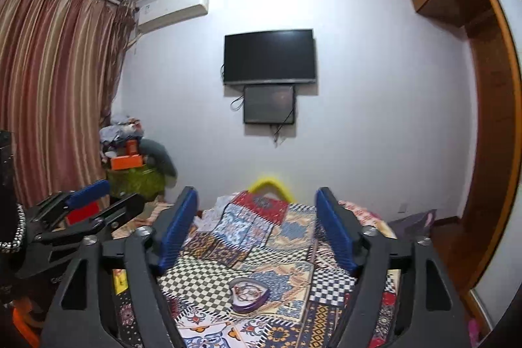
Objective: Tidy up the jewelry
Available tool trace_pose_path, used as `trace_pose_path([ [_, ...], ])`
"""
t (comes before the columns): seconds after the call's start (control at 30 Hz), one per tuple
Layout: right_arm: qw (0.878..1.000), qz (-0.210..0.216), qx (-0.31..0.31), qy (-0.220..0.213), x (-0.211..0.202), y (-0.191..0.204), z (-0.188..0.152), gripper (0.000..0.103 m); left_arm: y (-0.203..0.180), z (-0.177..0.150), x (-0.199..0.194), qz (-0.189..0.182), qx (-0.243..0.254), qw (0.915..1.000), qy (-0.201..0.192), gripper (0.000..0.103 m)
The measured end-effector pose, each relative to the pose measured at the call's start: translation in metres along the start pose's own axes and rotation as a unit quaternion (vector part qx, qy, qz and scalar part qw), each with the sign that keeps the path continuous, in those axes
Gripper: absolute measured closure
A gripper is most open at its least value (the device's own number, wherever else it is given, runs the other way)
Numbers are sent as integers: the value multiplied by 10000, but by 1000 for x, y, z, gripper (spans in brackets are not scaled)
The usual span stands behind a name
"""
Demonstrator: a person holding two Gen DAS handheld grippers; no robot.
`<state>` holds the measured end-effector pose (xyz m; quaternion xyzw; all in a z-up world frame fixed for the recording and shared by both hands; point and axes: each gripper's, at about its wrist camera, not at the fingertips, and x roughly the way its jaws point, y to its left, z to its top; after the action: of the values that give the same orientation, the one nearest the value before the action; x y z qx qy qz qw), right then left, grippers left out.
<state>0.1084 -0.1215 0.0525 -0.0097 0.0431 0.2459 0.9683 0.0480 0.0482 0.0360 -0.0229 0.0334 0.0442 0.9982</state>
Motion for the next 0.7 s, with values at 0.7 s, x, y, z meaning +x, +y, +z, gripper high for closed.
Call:
trace_pose_path([
  [0.7,9996,-233,173,63,-26,0,-10,0,-16,-4,-26,91,-52,9999,-69,8],
])
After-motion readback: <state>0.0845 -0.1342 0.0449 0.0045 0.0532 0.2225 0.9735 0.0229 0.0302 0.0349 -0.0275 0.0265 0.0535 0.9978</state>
